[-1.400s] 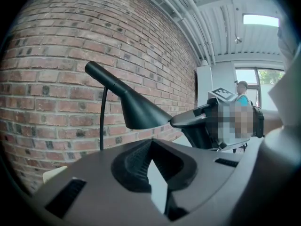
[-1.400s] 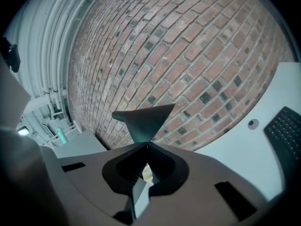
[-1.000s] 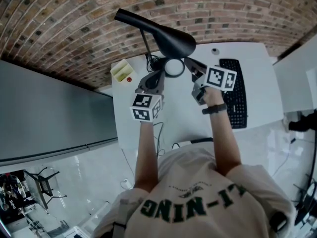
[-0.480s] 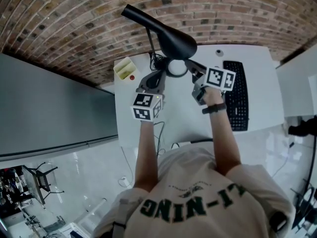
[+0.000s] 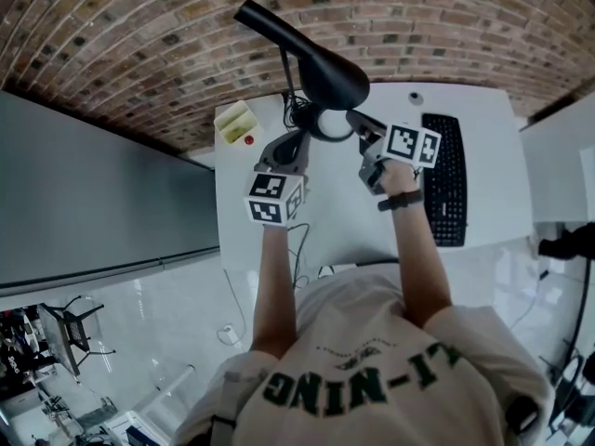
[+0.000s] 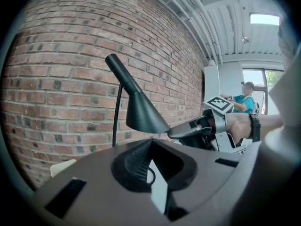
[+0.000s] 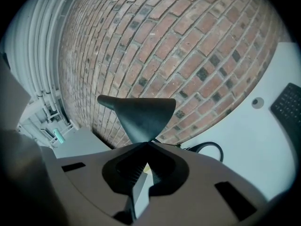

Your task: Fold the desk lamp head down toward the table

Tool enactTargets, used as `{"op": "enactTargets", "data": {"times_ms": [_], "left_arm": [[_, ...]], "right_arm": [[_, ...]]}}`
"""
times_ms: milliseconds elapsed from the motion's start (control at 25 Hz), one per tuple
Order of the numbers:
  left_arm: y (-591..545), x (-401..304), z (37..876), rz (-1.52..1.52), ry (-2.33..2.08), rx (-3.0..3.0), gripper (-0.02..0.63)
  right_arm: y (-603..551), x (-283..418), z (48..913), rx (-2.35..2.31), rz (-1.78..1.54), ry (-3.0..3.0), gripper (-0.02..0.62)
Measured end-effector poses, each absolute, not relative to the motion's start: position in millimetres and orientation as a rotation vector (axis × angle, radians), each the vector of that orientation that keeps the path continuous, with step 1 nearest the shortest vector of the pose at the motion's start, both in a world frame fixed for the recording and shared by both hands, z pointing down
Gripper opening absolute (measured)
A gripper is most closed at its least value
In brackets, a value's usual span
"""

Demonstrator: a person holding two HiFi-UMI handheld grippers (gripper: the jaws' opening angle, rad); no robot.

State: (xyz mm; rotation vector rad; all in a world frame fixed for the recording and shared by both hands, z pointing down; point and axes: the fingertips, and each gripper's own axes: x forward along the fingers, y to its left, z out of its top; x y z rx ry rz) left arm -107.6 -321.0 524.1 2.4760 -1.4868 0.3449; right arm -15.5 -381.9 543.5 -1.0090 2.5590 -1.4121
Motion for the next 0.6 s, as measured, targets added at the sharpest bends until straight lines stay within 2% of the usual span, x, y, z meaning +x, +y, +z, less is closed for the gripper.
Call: {"op": "enactTargets", "data": {"times_ms": [600], "left_arm": [[-314,-127,526,0.338,-1.532,2.437,-0.002]], "right_arm": [[-387,-38,557,-0.954,-1.466,2.546,0.005]]}}
